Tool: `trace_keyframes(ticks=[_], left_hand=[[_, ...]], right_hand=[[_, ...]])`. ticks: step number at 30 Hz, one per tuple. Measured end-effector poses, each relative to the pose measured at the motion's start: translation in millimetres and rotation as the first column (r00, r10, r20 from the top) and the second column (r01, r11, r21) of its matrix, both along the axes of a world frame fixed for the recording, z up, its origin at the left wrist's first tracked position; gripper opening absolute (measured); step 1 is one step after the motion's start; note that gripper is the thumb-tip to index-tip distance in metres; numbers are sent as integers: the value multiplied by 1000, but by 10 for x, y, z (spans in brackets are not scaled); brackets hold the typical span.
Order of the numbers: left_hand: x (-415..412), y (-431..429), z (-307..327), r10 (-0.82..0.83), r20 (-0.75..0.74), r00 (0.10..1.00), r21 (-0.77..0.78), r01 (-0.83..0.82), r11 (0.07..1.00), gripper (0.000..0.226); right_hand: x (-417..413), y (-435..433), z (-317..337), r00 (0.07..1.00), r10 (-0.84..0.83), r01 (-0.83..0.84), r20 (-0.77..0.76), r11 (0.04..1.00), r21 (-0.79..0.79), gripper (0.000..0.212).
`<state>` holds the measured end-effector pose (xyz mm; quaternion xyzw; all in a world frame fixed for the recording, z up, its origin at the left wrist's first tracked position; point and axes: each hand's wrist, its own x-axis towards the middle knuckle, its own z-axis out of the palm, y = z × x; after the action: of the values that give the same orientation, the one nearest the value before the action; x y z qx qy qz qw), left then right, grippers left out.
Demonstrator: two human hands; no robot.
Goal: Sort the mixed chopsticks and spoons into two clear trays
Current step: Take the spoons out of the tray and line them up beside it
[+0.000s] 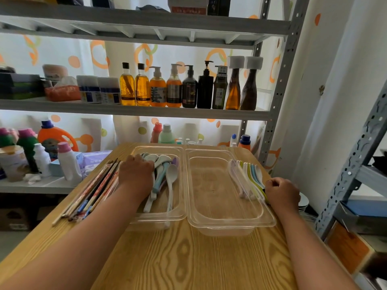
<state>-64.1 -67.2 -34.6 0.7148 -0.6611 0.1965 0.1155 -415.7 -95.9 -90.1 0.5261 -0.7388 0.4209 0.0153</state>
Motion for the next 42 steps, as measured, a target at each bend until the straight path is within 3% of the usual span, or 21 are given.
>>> trace_keyframes(ticks=[5, 11, 14, 18, 23, 27, 33, 37, 39, 42], left_hand=[[-86, 10, 11, -122, 101, 987, 80, 114, 990, 40], [-133, 9, -39, -41, 172, 984, 177, 11, 984, 43], [-149, -1, -38, -25, 83, 996, 217, 7, 976, 39], [-100, -44, -34, -8, -166, 986, 242, 48, 969, 34], [-128, -36, 10, -91, -407, 909, 88, 138, 987, 21], [-189, 6, 84, -171, -452, 876, -57, 162, 985, 13], [-279, 101, 199, -280, -286, 917, -299, 192, 935, 24], [-491, 172, 255, -408, -61, 911, -446, 341, 828, 41], [-614, 196, 274, -481, 75, 873, -493, 452, 743, 47], [-802, 240, 274, -574, 251, 779, -431, 621, 654, 63]], right_hand=[[43, 28, 29, 1000, 17, -17, -2, 1000, 0, 25], [80, 6, 5, 998, 59, -59, -4, 997, -49, 23], [95, -6, -3, 998, 57, -57, -2, 997, -45, 23], [106, -15, -7, 998, 58, -57, 6, 998, -41, 25], [151, 35, 12, 994, 103, -101, 25, 993, -61, 22], [240, 134, 137, 990, 139, -135, 17, 977, -166, 20], [461, 331, 505, 970, 242, -232, 11, 938, -258, 20], [695, 507, 781, 889, 449, -427, 90, 883, -193, 16], [838, 553, 863, 812, 546, -518, 206, 837, -175, 21], [1012, 603, 961, 630, 594, -587, 501, 786, -193, 22]])
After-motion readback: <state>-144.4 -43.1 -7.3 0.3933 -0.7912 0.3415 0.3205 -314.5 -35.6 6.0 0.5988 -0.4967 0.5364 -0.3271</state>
